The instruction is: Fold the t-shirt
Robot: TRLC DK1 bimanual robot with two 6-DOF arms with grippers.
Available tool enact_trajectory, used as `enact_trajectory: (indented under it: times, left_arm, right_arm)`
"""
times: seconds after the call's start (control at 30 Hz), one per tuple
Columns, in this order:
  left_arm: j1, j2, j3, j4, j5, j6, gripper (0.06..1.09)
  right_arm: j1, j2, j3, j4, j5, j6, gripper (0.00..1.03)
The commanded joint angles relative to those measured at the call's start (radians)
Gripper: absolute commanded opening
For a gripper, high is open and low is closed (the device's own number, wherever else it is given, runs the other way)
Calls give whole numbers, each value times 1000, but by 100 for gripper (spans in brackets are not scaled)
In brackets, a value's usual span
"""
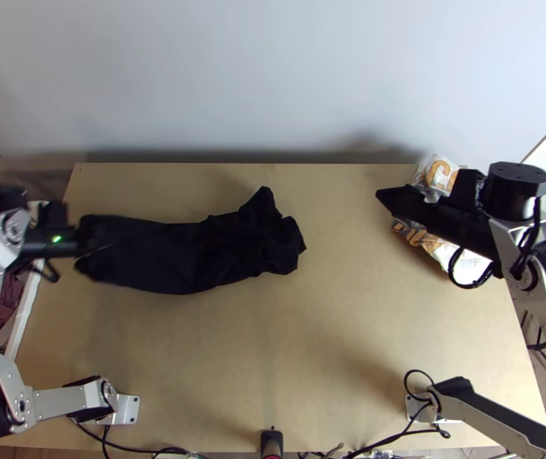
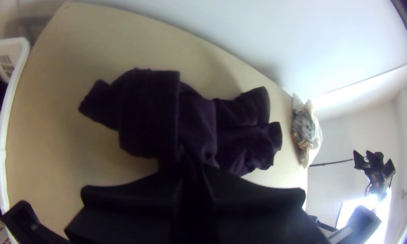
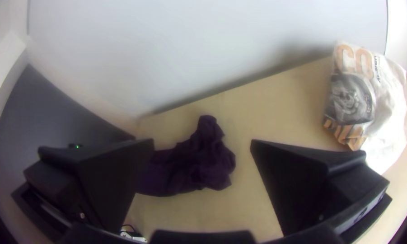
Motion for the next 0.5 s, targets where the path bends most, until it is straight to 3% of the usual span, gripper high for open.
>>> enact_trajectory:
  times: [0.0,0.17,0.47]
  left_arm:
    - [-387,22,147,103,-72,-257,9]
    - [-592,154,229,184,-155,-359,9]
    - [-779,399,350,322,-181,-473,9]
  right_arm:
    - [6,-2,-59,30,-2,1,99]
    - [-2,-17,-90,31,-1,-5,99]
    - [-26,-82,-140,31,-1,-15,99]
